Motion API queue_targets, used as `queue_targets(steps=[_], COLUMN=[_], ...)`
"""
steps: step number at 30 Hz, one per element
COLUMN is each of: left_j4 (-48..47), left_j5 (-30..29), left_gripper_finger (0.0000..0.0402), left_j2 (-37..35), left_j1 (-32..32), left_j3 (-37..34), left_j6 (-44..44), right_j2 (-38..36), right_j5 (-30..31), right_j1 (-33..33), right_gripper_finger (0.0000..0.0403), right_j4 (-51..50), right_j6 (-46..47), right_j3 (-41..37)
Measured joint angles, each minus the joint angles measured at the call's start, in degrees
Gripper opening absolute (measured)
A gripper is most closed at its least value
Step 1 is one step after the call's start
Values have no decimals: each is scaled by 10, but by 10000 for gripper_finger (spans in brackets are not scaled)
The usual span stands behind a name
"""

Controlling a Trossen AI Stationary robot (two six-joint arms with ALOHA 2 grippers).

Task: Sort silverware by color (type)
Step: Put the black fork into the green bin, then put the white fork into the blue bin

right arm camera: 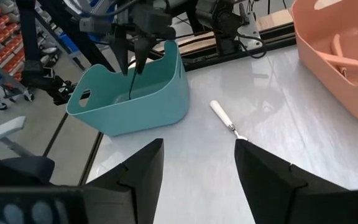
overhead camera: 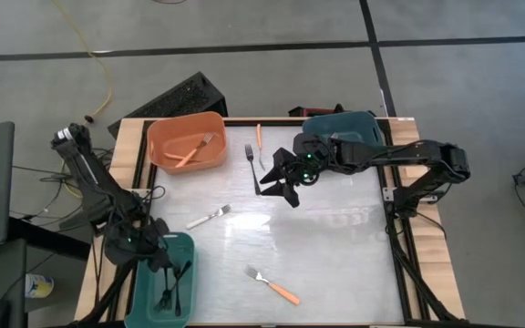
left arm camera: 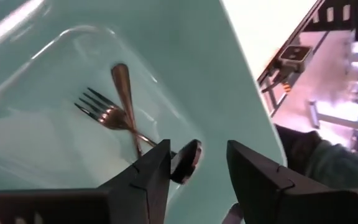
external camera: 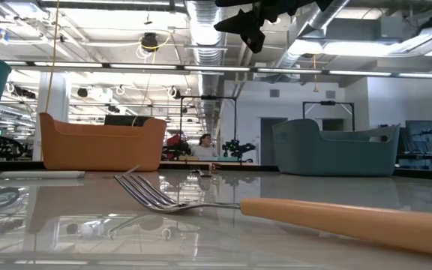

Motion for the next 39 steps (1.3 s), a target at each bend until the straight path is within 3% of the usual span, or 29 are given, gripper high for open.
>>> queue_targets(steps=[11, 22, 27, 34, 36, 39], left_j4=[-3, 4, 14, 122, 147, 167], left_j5=[-2, -6, -72, -213, -209, -152], left_gripper_finger=[149, 149, 149, 148, 148, 148], left_j2=[-106, -170, -172, -146, -123, -79], left_j1=[37, 66, 98, 202, 248, 328], left_j3=[0, 5, 34, 48, 48, 48], left_j6=[29, 109, 228, 503, 559, 605], right_j2=[0, 0, 0, 0, 0, 0], right_j5=[0, 0, 6, 36, 39, 42], right_j1=[0, 0, 5, 20, 23, 25], right_gripper_finger=[221, 221, 221, 221, 221, 221], right_j4=[0, 0, 0, 0, 0, 0], right_j6=[-4, 8, 12, 30, 33, 39], right_j3=[0, 0, 0, 0, 0, 0])
